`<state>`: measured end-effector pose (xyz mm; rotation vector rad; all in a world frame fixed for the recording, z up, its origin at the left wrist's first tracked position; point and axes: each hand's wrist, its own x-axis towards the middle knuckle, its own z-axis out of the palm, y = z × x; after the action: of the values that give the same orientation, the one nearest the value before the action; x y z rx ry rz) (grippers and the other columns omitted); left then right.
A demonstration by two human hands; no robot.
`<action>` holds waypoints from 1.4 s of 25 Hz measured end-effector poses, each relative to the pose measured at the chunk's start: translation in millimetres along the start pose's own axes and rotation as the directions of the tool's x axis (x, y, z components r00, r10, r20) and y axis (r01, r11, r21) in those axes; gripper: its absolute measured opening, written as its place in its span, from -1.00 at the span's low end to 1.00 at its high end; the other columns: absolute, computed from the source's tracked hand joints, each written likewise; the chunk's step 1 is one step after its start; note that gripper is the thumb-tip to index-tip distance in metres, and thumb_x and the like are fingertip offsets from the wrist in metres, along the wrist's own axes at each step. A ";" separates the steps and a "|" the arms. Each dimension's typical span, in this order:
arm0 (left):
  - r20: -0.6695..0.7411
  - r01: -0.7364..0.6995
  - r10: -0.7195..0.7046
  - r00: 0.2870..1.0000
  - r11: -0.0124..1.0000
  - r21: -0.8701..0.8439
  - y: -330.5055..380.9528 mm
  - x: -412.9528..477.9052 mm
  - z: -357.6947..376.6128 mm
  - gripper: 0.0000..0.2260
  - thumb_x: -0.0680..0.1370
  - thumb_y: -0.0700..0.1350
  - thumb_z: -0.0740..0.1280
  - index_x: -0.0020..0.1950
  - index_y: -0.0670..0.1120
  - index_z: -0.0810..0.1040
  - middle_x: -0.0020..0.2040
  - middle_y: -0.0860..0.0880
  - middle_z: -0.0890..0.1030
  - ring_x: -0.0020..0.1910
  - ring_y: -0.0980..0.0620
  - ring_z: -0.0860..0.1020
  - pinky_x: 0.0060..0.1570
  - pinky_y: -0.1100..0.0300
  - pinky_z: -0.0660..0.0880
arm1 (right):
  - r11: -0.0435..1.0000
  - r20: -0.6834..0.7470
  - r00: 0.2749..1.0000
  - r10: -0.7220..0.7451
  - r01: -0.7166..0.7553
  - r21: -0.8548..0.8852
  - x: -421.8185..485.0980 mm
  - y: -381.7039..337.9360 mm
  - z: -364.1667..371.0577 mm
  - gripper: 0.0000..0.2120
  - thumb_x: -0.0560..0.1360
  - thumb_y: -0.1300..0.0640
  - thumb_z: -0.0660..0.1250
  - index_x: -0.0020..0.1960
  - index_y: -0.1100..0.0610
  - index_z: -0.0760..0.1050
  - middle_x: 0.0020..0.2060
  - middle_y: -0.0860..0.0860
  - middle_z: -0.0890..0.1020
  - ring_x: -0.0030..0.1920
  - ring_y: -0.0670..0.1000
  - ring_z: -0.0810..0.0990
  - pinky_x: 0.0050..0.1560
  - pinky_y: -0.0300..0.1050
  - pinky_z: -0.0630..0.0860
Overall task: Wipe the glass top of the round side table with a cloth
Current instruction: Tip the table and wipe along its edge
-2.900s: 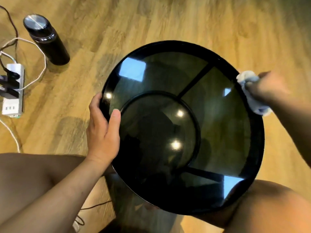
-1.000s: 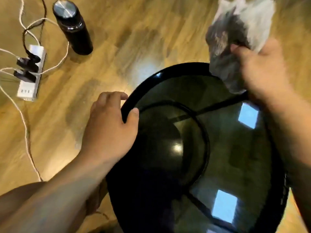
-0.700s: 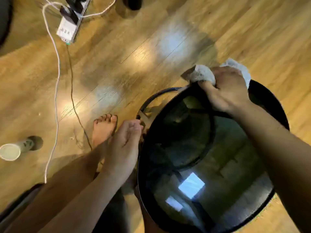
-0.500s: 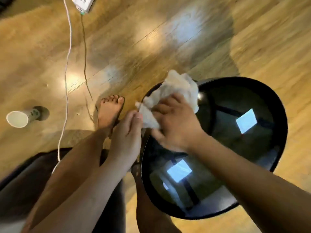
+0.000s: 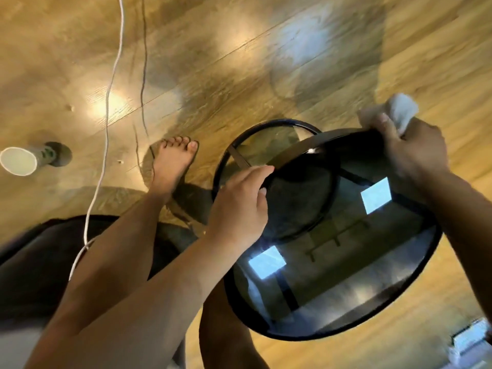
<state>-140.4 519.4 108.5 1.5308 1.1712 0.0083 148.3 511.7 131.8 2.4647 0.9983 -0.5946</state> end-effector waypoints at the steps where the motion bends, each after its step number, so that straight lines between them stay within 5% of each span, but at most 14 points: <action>1: -0.014 -0.001 0.001 1.000 1.000 -0.007 0.1 4.3 -4.7 -0.67 0.58 -0.24 0.33 0.35 -0.08 0.54 0.27 -0.02 0.60 0.26 0.05 0.55 0.30 0.16 0.46 | 0.996 -0.036 0.998 0.049 -0.046 0.075 -5.6 -9.3 1.9 -0.34 0.55 -0.27 0.05 0.00 0.33 0.54 -0.04 0.38 0.62 0.05 0.36 0.55 0.09 0.21 0.46; 4: -0.194 -0.041 0.023 0.981 0.995 -0.087 8.8 19.7 -25.6 -0.75 0.57 -0.19 0.35 0.25 -0.14 0.56 0.12 -0.07 0.63 0.07 0.04 0.60 0.09 0.08 0.58 | 0.938 -0.156 0.932 -0.327 0.340 0.064 -54.0 -72.8 30.7 -0.49 0.54 -0.21 0.13 -0.06 0.21 0.63 -0.09 0.16 0.68 0.08 0.25 0.55 0.22 0.13 0.35; 6: -0.299 -0.111 0.086 0.950 0.992 -0.068 22.0 34.5 -40.2 -0.77 0.59 -0.11 0.29 0.23 -0.13 0.54 0.12 -0.05 0.61 0.08 0.04 0.58 0.10 0.09 0.54 | 0.692 0.059 0.692 -0.720 0.721 -0.009 -115.9 -114.4 55.1 -0.54 0.52 -0.21 0.15 0.00 0.09 0.67 -0.07 0.03 0.68 0.14 0.20 0.52 0.34 0.14 0.24; 9: -0.165 -0.139 0.126 0.978 0.988 -0.066 42.9 60.4 -43.5 -0.76 0.64 -0.01 0.18 0.20 -0.06 0.53 0.01 0.05 0.60 0.01 0.05 0.54 -0.01 0.12 0.48 | 0.291 0.307 0.257 -0.916 0.954 0.071 -163.0 -113.4 66.0 -0.62 0.55 -0.14 0.17 0.08 0.08 0.64 0.04 0.06 0.67 0.28 0.21 0.48 0.50 0.13 0.07; 11: -0.006 -0.113 0.113 0.994 0.990 -0.090 51.0 71.9 -31.8 -0.72 0.68 0.00 0.10 0.20 -0.09 0.53 -0.01 -0.06 0.63 -0.03 -0.03 0.54 -0.08 0.07 0.45 | 0.346 0.074 0.342 -0.937 0.937 0.055 -123.7 -87.0 55.3 -0.62 0.54 -0.12 0.18 0.18 0.05 0.61 0.15 0.04 0.66 0.32 0.16 0.49 0.47 0.11 0.18; 13: 0.130 -0.069 0.090 0.987 0.984 -0.165 56.2 75.2 -11.9 -0.66 0.71 0.01 0.04 0.29 -0.11 0.50 0.16 -0.14 0.62 0.12 -0.04 0.56 0.07 0.06 0.46 | 0.676 -0.191 0.666 -0.721 0.737 0.016 -55.0 -45.5 41.2 -0.59 0.53 -0.15 0.16 0.20 0.05 0.59 0.17 0.08 0.65 0.27 0.18 0.54 0.34 0.12 0.36; 15: 0.214 -0.070 0.105 0.971 0.984 -0.166 57.4 72.1 5.7 -0.64 0.71 0.02 0.01 0.42 -0.04 0.42 0.33 -0.01 0.54 0.26 0.14 0.47 0.15 0.25 0.40 | 0.977 -0.188 0.962 -0.200 0.210 0.037 3.4 22.0 25.7 -0.43 0.55 -0.26 0.06 0.17 0.17 0.57 0.13 0.26 0.63 0.19 0.30 0.55 0.19 0.15 0.44; 16: 0.236 -0.101 0.131 0.963 0.985 -0.137 57.6 68.5 11.5 -0.63 0.72 0.02 0.01 0.46 -0.03 0.39 0.33 0.08 0.50 0.25 0.26 0.39 0.16 0.37 0.33 | 0.988 -0.082 0.989 0.121 -0.112 0.107 11.5 56.8 20.8 -0.34 0.55 -0.30 0.03 0.15 0.26 0.55 0.11 0.36 0.60 0.17 0.36 0.53 0.14 0.15 0.43; 20: 0.165 -0.167 0.176 0.970 0.984 -0.064 50.4 63.0 25.9 -0.55 0.66 0.12 -0.02 0.47 0.03 0.39 0.24 0.26 0.41 0.24 0.34 0.33 0.19 0.46 0.25 | 0.873 -0.099 0.910 0.402 -0.348 0.342 -4.7 71.4 33.4 -0.30 0.58 -0.26 -0.01 0.00 0.38 0.51 0.01 0.40 0.59 0.09 0.37 0.52 0.16 0.16 0.40; 23: 0.088 -0.092 0.111 0.990 0.976 -0.198 46.3 62.9 34.1 -0.57 0.62 0.16 0.00 0.38 0.07 0.43 0.27 0.18 0.48 0.28 0.23 0.42 0.24 0.32 0.33 | 0.958 -0.304 0.953 -0.002 0.089 0.272 -26.8 -14.3 34.9 -0.34 0.56 -0.25 0.00 -0.02 0.29 0.60 0.00 0.21 0.65 0.16 0.26 0.52 0.30 0.13 0.29; 26: -0.258 0.004 -0.130 0.957 0.900 -0.436 51.9 71.1 28.9 -0.62 0.56 0.09 0.10 0.27 -0.10 0.37 0.17 -0.03 0.48 0.12 0.09 0.49 0.11 0.22 0.40 | 0.780 -0.211 0.779 -0.591 0.619 0.098 -67.6 -75.0 45.1 -0.48 0.56 -0.21 0.04 0.08 0.12 0.63 0.00 0.02 0.65 0.19 0.15 0.49 0.36 0.05 0.18; 28: -0.415 -0.050 -0.088 0.906 0.949 -0.311 52.0 80.2 20.1 -0.61 0.55 0.06 0.10 0.28 -0.12 0.35 0.14 0.00 0.45 0.10 0.05 0.48 0.09 0.24 0.37 | 0.731 -0.188 0.726 -0.661 0.680 0.057 -49.9 -57.6 38.3 -0.46 0.57 -0.27 0.03 0.16 0.07 0.60 0.07 0.01 0.65 0.22 0.14 0.49 0.37 0.02 0.18; 32: -0.039 -0.302 0.307 0.951 0.948 0.099 87.2 106.9 53.5 -0.61 0.60 0.12 0.11 0.36 -0.03 0.38 0.25 -0.04 0.49 0.13 0.07 0.51 0.07 0.34 0.40 | 0.981 -0.336 0.942 0.009 0.056 0.183 10.1 76.6 58.1 -0.33 0.55 -0.33 -0.02 0.05 0.22 0.56 -0.04 0.28 0.64 0.05 0.31 0.57 0.06 0.14 0.41; 35: 0.250 -0.580 0.533 0.808 0.647 0.494 114.5 119.2 104.9 -0.49 0.61 0.15 0.13 0.49 -0.09 0.27 0.41 -0.09 0.42 0.28 -0.05 0.46 0.16 0.15 0.37 | 0.786 0.000 0.862 0.507 -0.463 0.409 -37.0 190.3 105.5 -0.24 0.53 -0.37 -0.03 0.04 0.33 0.49 0.07 0.42 0.56 0.12 0.40 0.52 0.06 0.20 0.42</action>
<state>53.7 536.8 90.1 2.3527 0.5953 0.0224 237.5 311.6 105.0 2.9834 0.2407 -0.5226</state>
